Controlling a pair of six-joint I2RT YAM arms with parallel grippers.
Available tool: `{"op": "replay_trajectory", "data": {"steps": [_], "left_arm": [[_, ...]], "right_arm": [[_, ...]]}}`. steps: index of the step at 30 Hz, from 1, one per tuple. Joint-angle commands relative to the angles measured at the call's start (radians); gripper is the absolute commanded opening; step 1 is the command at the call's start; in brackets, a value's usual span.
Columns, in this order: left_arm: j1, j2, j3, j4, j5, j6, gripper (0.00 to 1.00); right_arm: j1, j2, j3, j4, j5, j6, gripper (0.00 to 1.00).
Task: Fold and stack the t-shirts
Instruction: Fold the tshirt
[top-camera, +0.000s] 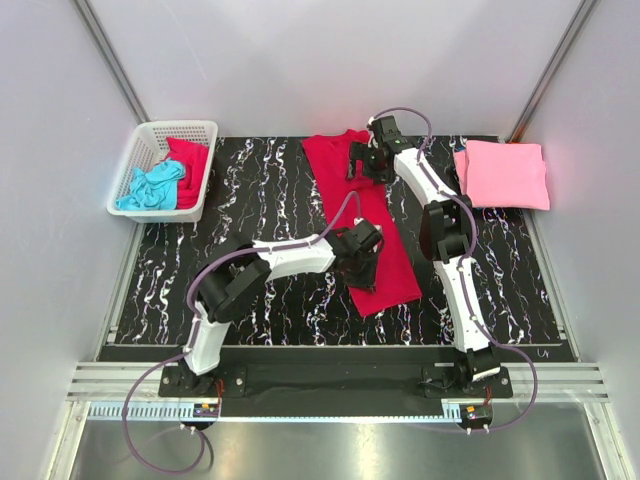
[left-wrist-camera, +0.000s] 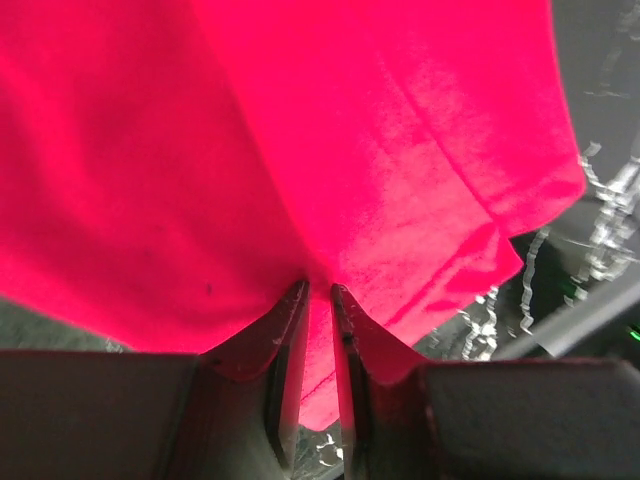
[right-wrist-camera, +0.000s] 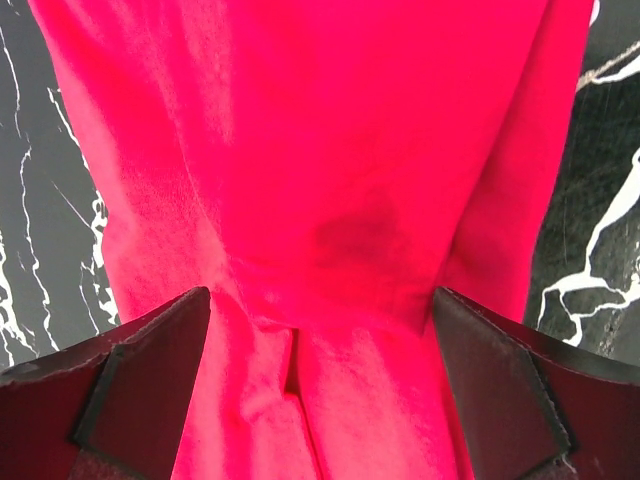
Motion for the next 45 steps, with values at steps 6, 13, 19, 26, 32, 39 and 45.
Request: {"op": "replay_trajectory", "data": {"steps": [6,13,19,26,32,39,45], "left_arm": [[-0.012,-0.05,-0.119,-0.314,-0.331,-0.011,0.23],[-0.044,-0.139,-0.271,-0.321,-0.322,-0.046,0.23],[-0.075,-0.176,-0.328,-0.322,-0.282,-0.046,0.23],[-0.081,-0.342,-0.357,-0.315,-0.381,-0.091,0.28],[-0.08,-0.536,-0.327,-0.272,-0.544,-0.092,0.35],[-0.08,-0.737,-0.379,-0.268,-0.623,-0.126,0.39],[-0.055,-0.849,-0.529,-0.187,-0.581,-0.198,0.4]], "right_arm": [[-0.013,0.008,0.087,-0.026,0.005,-0.012,1.0],[-0.019,0.034,0.092,-0.038,0.008,0.007,1.0],[-0.019,0.005,0.027,-0.036,0.015,0.01,0.99],[-0.019,-0.074,-0.013,-0.035,0.066,-0.035,1.0],[-0.036,-0.295,-0.184,0.092,0.215,-0.029,1.0],[-0.035,-0.623,-0.656,0.138,0.256,0.006,1.0],[-0.033,-1.022,-1.27,0.318,0.128,0.158,0.95]]}}
